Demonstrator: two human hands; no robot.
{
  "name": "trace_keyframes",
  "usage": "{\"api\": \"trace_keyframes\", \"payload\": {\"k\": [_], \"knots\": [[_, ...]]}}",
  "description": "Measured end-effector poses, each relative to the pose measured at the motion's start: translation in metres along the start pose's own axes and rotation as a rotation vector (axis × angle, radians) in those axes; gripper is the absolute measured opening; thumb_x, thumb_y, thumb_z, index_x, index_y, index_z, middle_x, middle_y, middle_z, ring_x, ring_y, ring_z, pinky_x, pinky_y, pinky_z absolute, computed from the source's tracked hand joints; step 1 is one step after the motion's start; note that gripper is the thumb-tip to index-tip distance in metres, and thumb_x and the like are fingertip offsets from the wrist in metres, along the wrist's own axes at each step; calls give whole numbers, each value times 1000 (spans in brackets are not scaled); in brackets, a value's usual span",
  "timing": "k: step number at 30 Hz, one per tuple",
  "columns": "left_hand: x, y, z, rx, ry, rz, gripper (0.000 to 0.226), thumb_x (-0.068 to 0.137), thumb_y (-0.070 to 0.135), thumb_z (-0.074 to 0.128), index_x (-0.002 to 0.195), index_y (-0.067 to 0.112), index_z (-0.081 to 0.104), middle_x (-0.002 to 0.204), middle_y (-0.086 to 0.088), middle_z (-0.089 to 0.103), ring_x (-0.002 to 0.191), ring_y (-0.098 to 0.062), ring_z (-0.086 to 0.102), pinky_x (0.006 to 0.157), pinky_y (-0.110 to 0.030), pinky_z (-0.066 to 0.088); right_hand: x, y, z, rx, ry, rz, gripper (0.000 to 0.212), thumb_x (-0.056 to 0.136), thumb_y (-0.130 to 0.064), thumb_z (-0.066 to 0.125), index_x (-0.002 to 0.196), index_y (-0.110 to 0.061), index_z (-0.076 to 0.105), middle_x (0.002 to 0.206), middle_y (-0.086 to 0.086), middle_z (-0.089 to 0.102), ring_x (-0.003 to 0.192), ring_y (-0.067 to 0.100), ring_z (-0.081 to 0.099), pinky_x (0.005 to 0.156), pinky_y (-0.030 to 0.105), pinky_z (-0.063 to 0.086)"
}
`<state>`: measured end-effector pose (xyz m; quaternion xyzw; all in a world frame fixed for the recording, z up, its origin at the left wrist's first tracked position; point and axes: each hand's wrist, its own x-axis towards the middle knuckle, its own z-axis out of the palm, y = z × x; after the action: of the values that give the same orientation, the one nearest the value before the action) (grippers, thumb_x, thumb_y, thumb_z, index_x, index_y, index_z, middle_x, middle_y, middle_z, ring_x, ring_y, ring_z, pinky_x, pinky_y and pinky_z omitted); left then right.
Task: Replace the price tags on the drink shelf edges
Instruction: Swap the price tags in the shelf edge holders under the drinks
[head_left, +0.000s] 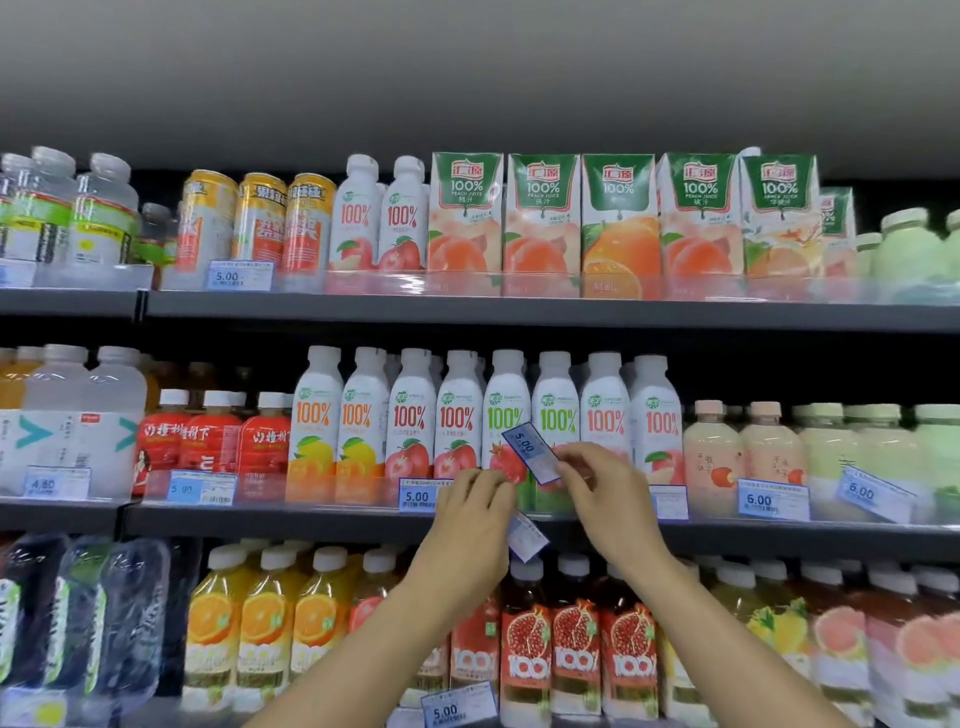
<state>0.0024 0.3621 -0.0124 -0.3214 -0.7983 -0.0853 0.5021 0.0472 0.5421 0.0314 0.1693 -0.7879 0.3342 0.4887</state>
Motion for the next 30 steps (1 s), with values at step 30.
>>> {"api": "trace_keyframes", "payload": {"k": [30], "knots": [[-27,-56,-44,-639,217,-460,15,102,26,50,117,27,53,106,14,59,99,-3,55,81,-15,42,-2,-38,34,148,-308,82,21,90,-21,69,96,-41,69,90,-11,72,87,5,67,78,24,56]]}}
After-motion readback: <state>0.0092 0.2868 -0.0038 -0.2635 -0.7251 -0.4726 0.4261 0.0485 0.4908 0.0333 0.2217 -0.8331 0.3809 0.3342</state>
